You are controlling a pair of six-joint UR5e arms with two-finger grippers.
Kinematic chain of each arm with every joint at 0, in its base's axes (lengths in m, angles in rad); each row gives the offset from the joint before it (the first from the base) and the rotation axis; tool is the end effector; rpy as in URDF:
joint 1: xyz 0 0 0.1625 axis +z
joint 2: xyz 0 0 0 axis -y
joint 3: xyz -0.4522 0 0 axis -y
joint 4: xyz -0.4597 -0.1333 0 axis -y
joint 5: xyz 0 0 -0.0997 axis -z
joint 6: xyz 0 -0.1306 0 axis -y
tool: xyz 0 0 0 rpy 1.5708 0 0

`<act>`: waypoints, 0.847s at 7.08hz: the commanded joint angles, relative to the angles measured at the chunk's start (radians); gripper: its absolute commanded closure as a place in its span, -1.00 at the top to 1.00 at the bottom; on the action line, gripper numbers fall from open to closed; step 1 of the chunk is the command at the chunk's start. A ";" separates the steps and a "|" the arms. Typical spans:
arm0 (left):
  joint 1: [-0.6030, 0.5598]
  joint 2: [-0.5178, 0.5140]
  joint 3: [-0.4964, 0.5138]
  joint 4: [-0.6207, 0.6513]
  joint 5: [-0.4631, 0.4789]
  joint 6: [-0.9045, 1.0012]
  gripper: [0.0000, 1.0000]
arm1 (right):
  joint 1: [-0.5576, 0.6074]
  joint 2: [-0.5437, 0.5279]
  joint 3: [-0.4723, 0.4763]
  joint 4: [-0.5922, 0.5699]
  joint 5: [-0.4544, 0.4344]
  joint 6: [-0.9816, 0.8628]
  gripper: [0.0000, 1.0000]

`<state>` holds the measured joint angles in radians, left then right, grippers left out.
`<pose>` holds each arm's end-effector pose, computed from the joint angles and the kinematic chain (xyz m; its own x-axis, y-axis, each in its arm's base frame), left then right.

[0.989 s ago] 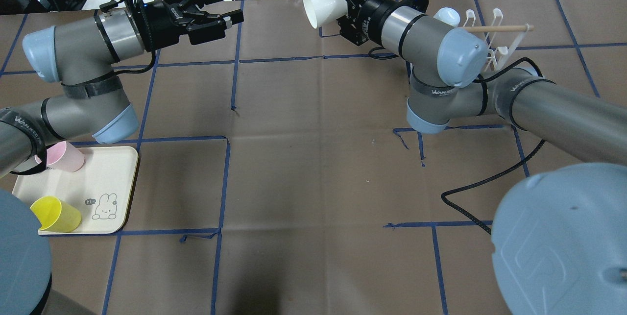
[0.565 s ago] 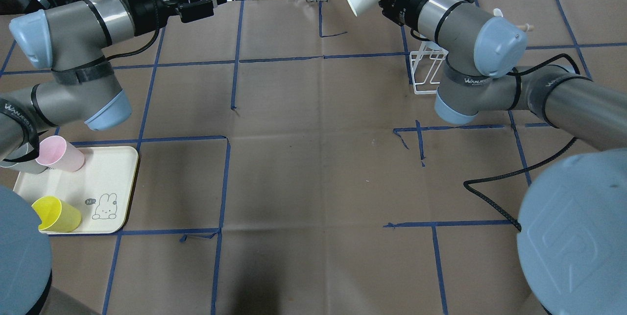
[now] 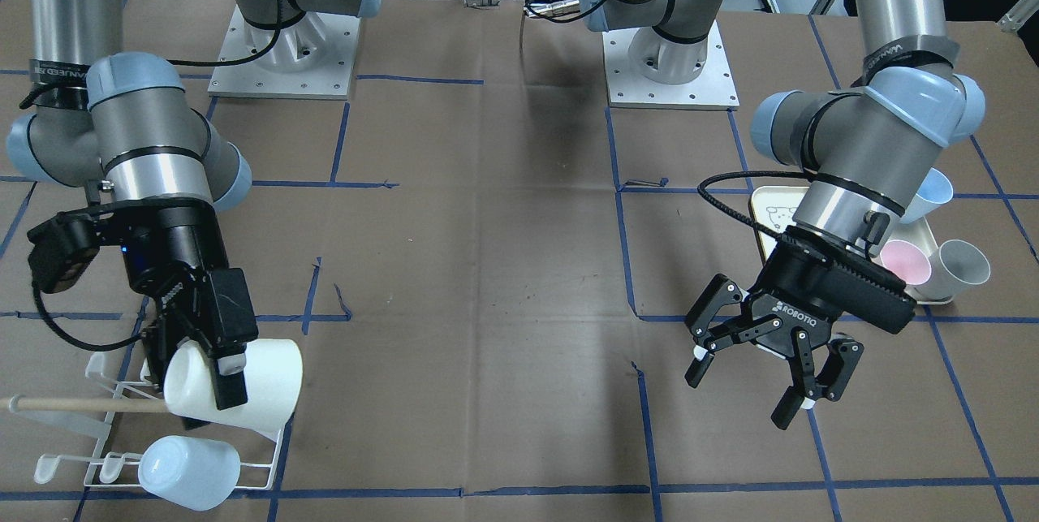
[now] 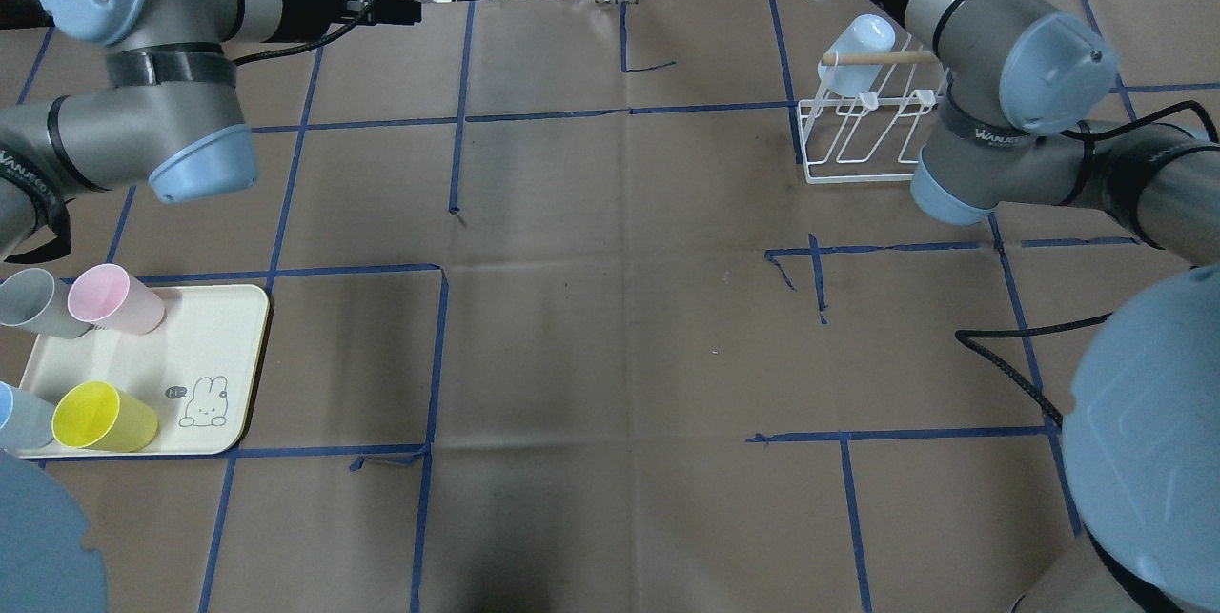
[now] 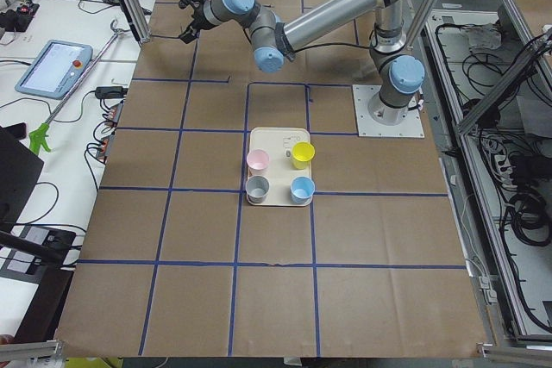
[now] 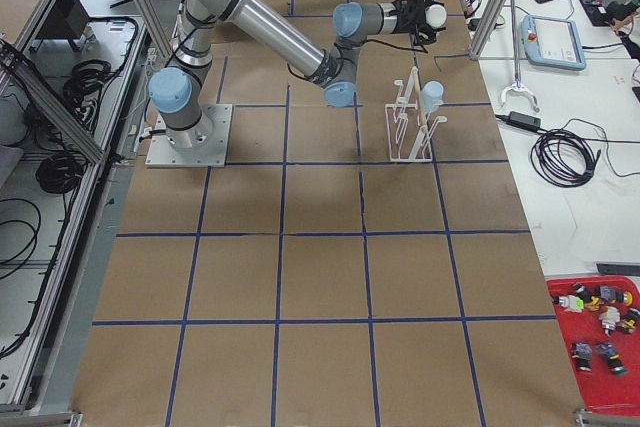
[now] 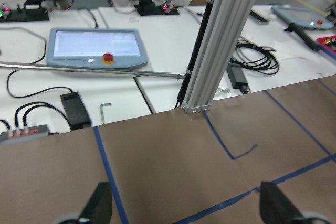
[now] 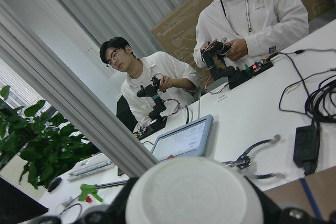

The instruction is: Transfer IKEA cup to right arm and place on rack

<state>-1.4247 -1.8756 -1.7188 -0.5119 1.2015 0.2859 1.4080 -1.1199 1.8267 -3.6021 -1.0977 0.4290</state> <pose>-0.0766 -0.7192 0.3494 -0.9477 0.2942 0.1240 0.1539 0.7610 -0.6302 0.0794 -0.7059 0.3393 -0.8475 -0.1653 -0.5044 0.4311 0.3401 -0.8357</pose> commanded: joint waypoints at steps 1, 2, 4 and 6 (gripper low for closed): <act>-0.060 0.053 0.050 -0.332 0.214 -0.049 0.99 | -0.044 0.008 -0.004 0.012 -0.084 -0.412 -0.65; -0.072 0.100 0.057 -0.485 0.254 -0.086 0.99 | -0.069 0.009 -0.009 0.016 -0.097 -0.439 -0.65; -0.088 0.212 0.059 -0.731 0.325 -0.141 0.99 | -0.171 0.037 -0.027 0.016 -0.087 -0.460 -0.65; -0.108 0.286 0.067 -0.862 0.328 -0.178 0.99 | -0.198 0.101 -0.066 0.017 -0.087 -0.514 -0.65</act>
<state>-1.5215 -1.6318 -1.6579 -1.2909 1.5226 0.1254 1.2284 -1.0549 1.7816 -3.5851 -1.1845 -0.0443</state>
